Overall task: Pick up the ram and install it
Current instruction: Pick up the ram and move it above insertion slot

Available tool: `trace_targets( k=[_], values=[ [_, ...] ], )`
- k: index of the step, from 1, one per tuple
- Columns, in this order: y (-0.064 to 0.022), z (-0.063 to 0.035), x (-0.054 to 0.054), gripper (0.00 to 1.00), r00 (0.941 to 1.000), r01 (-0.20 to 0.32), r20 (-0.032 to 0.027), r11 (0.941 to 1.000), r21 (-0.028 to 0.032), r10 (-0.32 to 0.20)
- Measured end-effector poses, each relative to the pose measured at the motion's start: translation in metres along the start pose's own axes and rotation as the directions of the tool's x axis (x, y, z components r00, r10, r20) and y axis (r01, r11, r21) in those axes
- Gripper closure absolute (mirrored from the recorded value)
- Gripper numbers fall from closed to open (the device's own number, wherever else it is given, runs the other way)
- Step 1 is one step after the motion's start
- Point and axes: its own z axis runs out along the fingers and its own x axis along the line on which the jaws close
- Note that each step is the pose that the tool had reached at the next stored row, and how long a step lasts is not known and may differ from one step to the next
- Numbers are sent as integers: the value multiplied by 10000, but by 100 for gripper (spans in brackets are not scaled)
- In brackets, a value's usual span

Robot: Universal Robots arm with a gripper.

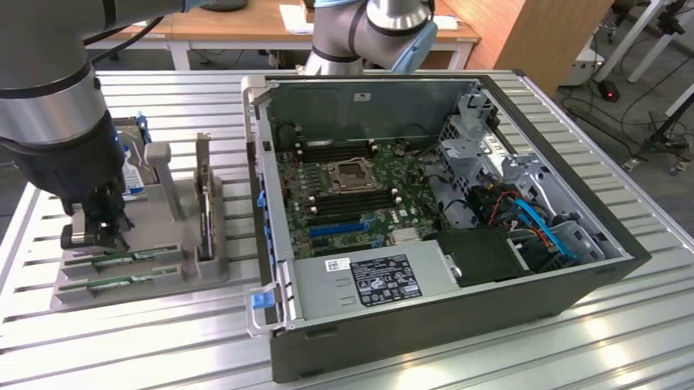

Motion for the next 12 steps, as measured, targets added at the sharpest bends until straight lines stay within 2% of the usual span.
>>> trace_targets(
  k=[8, 12],
  values=[
    [-5, 124, 3, 65, 10000, 0, 0, 10000, 8, 0],
    [-5, 133, 4, 65, 10000, -1, -2, 10000, 5, 1]
  ],
)
